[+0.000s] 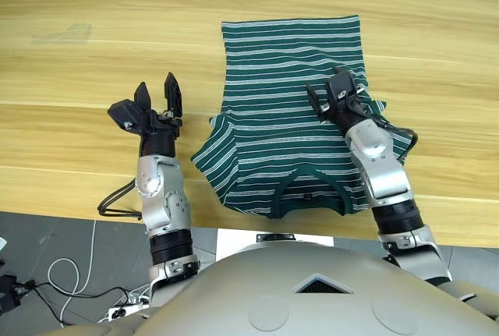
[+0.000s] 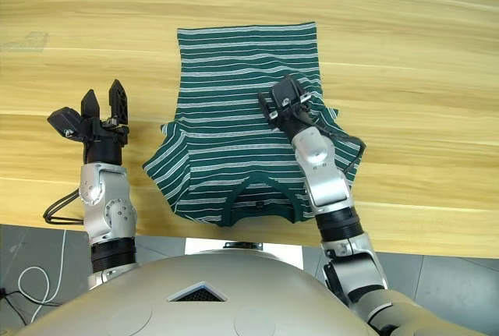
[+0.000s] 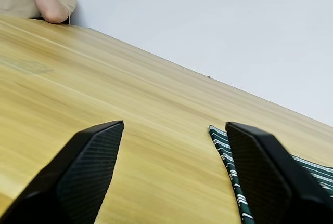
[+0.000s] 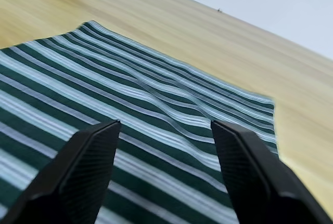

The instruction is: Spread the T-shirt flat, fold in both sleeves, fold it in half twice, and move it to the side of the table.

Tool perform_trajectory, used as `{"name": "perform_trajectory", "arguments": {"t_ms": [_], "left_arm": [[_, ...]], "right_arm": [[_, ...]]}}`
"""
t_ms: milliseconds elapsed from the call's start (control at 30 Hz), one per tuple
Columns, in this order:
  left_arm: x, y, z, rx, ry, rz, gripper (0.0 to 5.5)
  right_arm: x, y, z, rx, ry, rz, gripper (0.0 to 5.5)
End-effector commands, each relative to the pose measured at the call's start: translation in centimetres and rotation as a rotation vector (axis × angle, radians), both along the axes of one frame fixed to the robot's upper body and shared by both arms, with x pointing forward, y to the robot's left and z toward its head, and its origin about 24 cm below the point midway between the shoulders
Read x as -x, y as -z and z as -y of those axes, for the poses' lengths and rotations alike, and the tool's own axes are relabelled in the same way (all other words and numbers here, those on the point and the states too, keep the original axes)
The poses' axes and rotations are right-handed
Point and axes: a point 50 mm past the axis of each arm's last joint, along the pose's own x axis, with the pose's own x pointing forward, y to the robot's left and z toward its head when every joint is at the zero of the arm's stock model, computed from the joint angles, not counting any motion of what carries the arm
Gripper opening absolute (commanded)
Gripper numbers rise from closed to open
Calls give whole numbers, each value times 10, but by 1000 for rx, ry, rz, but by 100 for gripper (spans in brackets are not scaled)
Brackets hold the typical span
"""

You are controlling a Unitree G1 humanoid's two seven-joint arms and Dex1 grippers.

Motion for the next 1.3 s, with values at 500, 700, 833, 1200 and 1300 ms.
{"name": "perform_trajectory", "arguments": {"t_ms": [500,700,833,1200,1300], "left_arm": [[-16,-7,24,21,70,36,363],[-17,-9,32,29,97,40,363],[-15,-11,34,35,99,46,363],[-8,-11,31,37,94,36,363],[-6,-9,31,28,101,27,363]], "right_arm": [[-61,-19,-19,71,-21,-173,321],[-65,2,-9,86,35,-260,321],[-66,23,6,79,115,-356,321],[-71,41,40,37,317,-393,321],[-74,35,33,16,279,-352,321]]}}
